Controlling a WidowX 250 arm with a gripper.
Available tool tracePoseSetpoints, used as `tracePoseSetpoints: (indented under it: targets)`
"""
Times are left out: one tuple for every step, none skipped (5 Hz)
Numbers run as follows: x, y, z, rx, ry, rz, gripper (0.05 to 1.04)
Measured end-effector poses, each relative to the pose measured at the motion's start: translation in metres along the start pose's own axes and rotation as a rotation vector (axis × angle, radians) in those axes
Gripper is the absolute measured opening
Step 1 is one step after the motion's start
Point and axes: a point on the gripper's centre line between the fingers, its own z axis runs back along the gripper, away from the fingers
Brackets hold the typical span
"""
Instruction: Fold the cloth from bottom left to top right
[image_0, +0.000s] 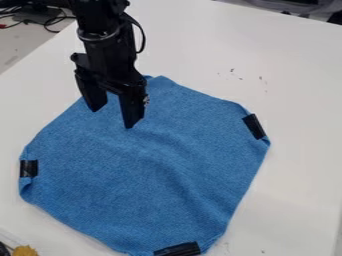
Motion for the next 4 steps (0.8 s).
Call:
tracePoseSetpoints:
  targets:
    - [-0.004,-0.001,-0.007,-0.007,0.022,0.007,1.001]
    - [-0.025,0.014,-0.009,0.035,-0.028,0.085,1.001]
    - [-0.048,0.030,-0.014,0.066,-0.060,0.147,1.001]
    - [-0.069,0.050,-0.025,0.108,-0.071,0.207,1.001]
